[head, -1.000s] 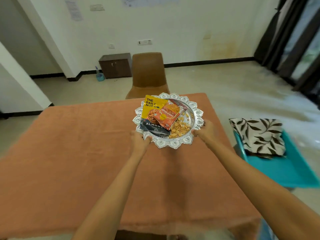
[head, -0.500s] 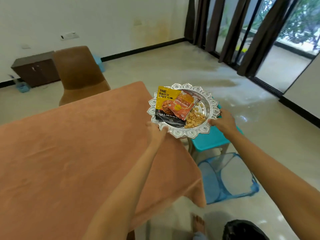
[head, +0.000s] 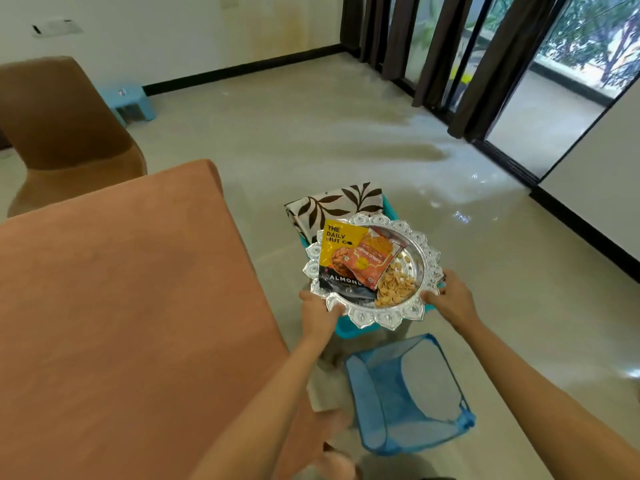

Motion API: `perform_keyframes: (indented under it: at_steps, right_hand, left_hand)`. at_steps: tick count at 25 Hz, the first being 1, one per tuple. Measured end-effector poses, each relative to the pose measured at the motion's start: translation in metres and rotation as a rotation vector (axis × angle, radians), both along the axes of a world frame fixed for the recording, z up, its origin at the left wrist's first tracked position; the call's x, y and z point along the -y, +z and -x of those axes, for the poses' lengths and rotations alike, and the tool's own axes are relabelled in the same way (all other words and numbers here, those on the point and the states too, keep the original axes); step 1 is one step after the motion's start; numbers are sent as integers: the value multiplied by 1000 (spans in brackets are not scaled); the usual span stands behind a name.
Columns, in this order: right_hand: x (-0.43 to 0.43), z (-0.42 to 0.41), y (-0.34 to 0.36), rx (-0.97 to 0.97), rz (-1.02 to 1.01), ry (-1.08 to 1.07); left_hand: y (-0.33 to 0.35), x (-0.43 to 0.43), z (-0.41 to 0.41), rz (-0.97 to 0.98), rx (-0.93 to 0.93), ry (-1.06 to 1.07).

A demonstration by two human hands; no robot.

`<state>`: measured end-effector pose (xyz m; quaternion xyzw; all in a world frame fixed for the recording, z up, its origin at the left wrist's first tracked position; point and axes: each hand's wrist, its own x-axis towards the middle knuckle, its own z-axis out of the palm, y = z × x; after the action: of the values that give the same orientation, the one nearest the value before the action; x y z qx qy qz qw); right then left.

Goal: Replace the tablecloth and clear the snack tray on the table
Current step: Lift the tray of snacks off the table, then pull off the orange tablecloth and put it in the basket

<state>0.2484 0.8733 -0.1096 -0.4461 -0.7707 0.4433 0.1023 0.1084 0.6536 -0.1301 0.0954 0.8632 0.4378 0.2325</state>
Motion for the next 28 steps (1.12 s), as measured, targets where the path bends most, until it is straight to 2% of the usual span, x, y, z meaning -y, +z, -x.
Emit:
perform_keyframes:
  at_steps: [10,16,18,20,21,23,25,28]
  right_hand:
    - [-40,18,-106,123,84,34]
    - [-46,31,-125,175,68,11]
    - [-48,35,-124,300,-23,100]
    - [-41,45,-117,491,-194,147]
    - [-28,54,-109,507,-233,101]
    - [13,78,-89,317,-304,111]
    - [72,98,-63,111,-317,319]
    - [170,109,-44,-18,-272,690]
  left_hand:
    - [-80,-51,22,117,190,25]
    - [-100,-58,32,200,228,-28]
    - [-95,-53,33,221,236,-72]
    - [-82,-41,34,249,149,-116]
    - [-74,-34,35,260,54,-136]
    - [-51,-15,40,221,-183,-133]
    - [-25,18,47,201,-373,-81]
    - [-6,104,60,265,-520,47]
